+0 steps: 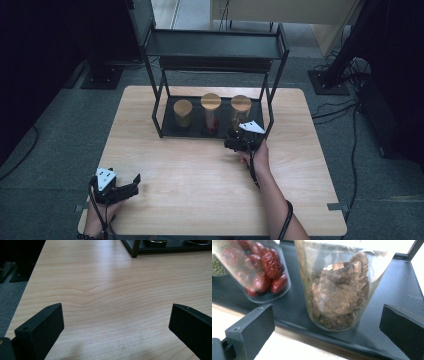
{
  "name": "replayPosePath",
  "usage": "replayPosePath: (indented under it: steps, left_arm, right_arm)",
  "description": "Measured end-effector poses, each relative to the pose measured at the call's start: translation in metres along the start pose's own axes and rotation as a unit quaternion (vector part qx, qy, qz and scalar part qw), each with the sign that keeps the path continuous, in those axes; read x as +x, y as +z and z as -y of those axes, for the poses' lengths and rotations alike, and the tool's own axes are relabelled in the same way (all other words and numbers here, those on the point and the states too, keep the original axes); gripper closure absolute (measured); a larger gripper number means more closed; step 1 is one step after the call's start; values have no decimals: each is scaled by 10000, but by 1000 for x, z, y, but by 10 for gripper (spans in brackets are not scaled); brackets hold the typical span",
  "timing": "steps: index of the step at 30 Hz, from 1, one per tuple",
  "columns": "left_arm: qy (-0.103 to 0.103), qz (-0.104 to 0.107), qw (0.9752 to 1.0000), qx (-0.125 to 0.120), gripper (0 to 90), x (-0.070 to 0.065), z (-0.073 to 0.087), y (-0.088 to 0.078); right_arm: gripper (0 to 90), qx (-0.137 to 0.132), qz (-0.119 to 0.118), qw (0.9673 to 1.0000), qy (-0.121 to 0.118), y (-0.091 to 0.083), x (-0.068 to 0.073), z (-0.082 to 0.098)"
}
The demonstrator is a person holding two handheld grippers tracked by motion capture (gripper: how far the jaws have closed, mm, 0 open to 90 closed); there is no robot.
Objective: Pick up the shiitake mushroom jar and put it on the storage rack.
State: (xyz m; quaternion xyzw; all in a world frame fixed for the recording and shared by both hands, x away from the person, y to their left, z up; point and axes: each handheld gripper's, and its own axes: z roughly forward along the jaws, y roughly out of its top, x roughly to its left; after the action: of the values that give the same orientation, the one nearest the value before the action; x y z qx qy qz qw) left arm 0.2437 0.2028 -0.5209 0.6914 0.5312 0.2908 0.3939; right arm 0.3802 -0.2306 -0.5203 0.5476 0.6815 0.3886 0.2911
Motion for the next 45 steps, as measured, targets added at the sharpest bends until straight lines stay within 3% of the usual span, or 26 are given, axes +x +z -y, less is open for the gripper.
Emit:
replayPosePath:
  steps: [21,45]
  left_arm:
    - [-12,-37,10000,11,1,0,0,0]
    - [41,-42,10000,8,1,-1,0,0]
  right_arm:
    - [0,-2,-45,9997,-224,-27,-1,17]
    - [0,-27,69,9997,-222,-54,-7,33]
